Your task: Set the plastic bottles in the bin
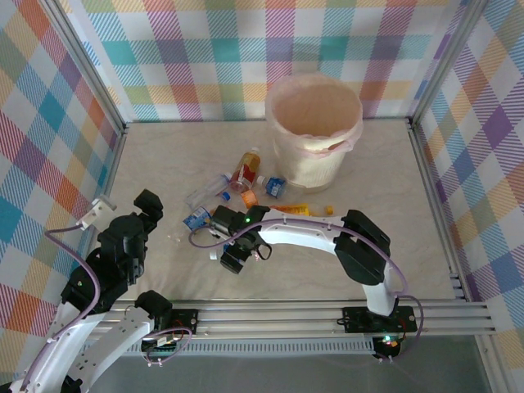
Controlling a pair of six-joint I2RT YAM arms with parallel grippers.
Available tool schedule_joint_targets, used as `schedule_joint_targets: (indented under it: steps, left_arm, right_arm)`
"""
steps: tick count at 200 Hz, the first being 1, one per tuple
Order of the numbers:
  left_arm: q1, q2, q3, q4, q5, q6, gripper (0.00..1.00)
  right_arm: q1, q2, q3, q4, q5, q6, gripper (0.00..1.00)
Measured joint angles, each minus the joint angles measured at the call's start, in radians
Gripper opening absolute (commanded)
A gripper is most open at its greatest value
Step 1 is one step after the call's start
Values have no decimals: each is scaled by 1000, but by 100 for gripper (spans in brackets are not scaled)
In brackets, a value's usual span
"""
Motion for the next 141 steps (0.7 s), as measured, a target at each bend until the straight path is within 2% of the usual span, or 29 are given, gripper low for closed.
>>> schedule_joint_targets:
  steps: [82,141]
  left_arm:
    - [0,0,-10,-7,0,-3,100]
    - [0,0,-13,-7,0,-3,100]
  right_arm:
    - [28,17,4,-7,9,-17,99]
    - [37,84,8,-7,5,-18,98]
